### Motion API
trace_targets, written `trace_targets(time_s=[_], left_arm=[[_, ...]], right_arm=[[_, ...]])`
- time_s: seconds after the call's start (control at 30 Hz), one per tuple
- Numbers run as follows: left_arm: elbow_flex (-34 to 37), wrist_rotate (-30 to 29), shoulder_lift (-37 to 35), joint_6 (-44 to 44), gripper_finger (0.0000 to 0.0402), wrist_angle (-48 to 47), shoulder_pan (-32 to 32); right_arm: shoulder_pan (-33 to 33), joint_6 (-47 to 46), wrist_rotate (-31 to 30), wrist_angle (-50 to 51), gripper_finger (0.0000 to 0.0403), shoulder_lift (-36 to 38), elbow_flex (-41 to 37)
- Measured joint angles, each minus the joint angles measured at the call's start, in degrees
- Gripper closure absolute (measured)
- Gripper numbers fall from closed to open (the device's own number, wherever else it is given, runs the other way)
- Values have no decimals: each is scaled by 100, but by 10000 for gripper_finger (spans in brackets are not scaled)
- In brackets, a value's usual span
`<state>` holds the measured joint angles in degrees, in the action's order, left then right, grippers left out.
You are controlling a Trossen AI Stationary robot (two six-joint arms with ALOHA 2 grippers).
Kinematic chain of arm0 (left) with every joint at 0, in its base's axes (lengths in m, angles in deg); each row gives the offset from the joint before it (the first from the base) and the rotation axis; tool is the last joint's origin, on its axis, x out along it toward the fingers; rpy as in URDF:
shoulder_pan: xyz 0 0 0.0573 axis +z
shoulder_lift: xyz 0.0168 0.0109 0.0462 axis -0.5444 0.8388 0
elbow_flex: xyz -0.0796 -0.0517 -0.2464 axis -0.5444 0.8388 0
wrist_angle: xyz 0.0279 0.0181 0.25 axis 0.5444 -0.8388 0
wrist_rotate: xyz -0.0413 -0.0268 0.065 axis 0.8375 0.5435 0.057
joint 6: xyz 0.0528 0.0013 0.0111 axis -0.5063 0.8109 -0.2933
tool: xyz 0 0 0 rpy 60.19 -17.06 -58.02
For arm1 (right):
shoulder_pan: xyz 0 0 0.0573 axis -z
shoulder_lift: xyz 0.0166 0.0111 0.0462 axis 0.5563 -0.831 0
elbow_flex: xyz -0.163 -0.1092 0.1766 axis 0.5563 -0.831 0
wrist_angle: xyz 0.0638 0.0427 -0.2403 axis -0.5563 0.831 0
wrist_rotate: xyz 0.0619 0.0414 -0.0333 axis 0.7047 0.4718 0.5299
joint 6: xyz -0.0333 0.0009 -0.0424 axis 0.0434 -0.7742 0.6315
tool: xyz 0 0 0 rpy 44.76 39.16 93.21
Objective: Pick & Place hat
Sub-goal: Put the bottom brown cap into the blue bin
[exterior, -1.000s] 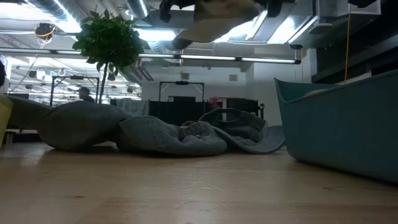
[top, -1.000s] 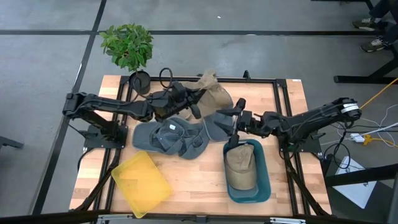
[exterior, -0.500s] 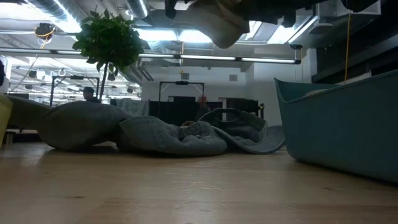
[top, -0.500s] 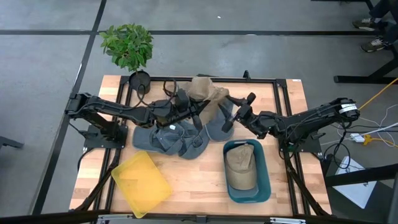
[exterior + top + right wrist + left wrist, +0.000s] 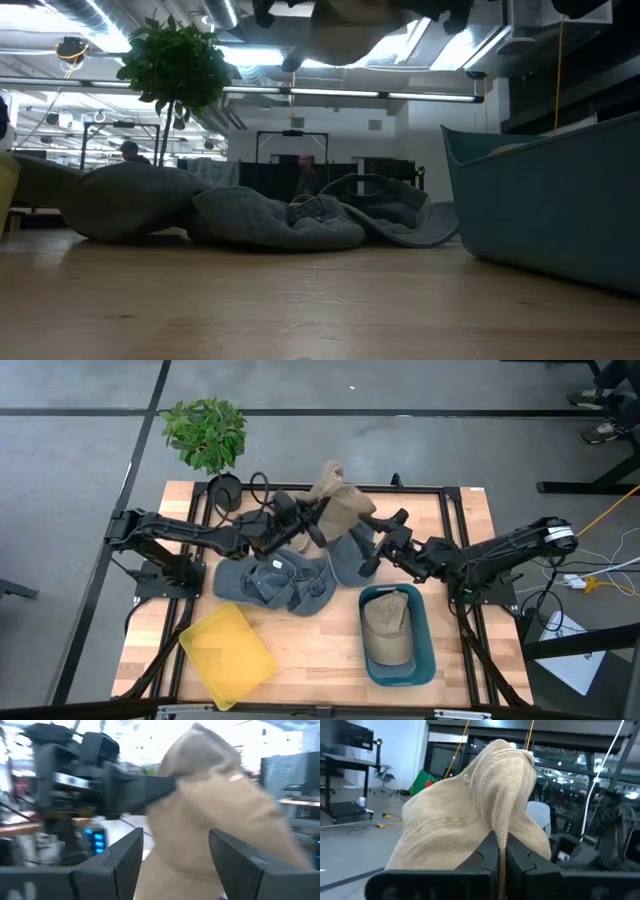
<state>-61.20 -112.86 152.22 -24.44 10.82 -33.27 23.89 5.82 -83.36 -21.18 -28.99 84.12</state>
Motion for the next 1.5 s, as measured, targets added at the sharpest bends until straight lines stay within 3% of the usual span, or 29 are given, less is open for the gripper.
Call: trace_targets(time_s=[0.17, 0.37, 0.6, 0.77, 1.03, 1.23, 1.5], left_arm=[[0, 304, -2, 227, 398, 93, 85], [0, 394, 118, 333, 398, 226, 31], [0, 282, 138, 263, 398, 332, 28], [0, 221, 131, 254, 398, 374, 23], [0, 907, 79, 356, 398, 53, 25], [0, 1003, 76, 416, 398, 17, 25], [0, 786, 79, 440, 398, 61, 23]], right_arm=[[130, 185, 51, -22, 179, -489, 306], [227, 1086, 20, 143, 179, -1410, 1336], [235, 1668, -1528, 881, 179, -2095, 2375], [238, 1801, -1589, 883, 179, -2131, 2450], [133, 2394, -1607, 922, 179, -2126, 2448], [96, 2423, -1622, 924, 183, -2124, 2446], [96, 2391, -2001, 921, 252, -2122, 2444]])
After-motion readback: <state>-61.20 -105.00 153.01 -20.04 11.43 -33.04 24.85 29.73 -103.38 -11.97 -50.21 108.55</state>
